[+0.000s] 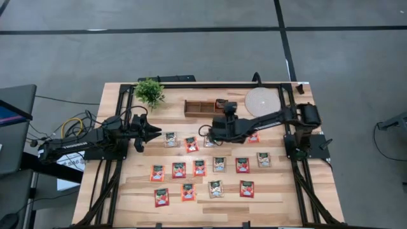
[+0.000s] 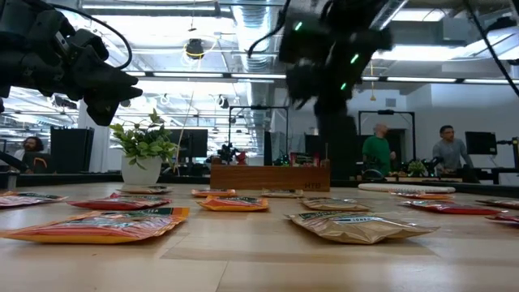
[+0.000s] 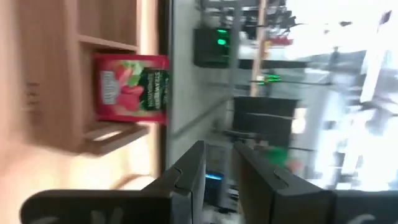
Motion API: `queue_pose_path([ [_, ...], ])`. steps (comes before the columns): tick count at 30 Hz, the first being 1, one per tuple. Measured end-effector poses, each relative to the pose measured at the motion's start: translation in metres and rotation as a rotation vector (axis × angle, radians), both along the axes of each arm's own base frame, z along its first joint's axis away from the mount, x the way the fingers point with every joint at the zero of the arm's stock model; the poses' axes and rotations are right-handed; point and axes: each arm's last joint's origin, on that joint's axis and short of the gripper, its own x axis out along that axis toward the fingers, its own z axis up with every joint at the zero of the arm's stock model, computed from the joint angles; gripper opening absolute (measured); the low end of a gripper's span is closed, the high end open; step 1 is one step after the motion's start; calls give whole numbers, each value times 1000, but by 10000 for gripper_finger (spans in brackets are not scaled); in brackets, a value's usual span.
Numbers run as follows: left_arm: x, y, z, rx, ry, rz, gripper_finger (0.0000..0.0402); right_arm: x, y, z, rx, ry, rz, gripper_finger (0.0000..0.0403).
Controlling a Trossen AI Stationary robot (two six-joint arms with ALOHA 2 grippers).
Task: Pick & Place Tea
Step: Put the red tea bag into the right section of the wooden organizer
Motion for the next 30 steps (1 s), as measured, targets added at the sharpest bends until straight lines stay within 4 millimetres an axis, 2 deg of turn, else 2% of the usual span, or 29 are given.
queue_pose_path([
  [6,0,0,0,-2,0,0,105,-29,31,33,400,-207,-26,73],
  [11,0,0,0,-5,0,0,105,-40,54,49,688,-284,-4,73],
  [18,0,0,0,-46,-3,-5,105,-47,82,50,761,-266,59,73],
  [25,0,-1,0,-52,-4,-24,105,-56,112,43,889,-247,20,73],
  [30,0,-1,0,-61,-4,-26,105,-66,123,36,886,-251,-64,73],
])
